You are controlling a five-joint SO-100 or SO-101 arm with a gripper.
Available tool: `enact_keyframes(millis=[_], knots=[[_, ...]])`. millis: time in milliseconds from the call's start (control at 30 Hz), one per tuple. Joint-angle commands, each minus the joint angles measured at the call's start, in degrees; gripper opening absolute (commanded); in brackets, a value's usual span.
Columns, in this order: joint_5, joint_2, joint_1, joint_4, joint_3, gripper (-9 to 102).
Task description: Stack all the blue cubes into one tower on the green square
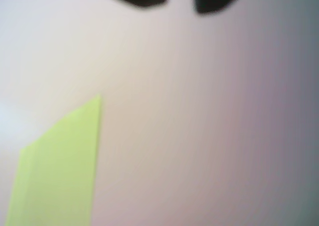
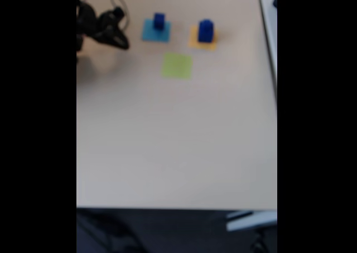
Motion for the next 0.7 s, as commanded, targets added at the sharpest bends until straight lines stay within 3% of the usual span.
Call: enact_keyframes(millis=[0, 300, 533, 667], knots=[[7.65, 1.49, 0.09, -0.35, 0.44, 0], [22.94, 1.49, -0.88, -5.36, 0.44, 0], [28.74, 1.49, -0.88, -6.24, 0.44, 0], [40.08, 1.49, 0.18, -4.13, 0.44, 0]])
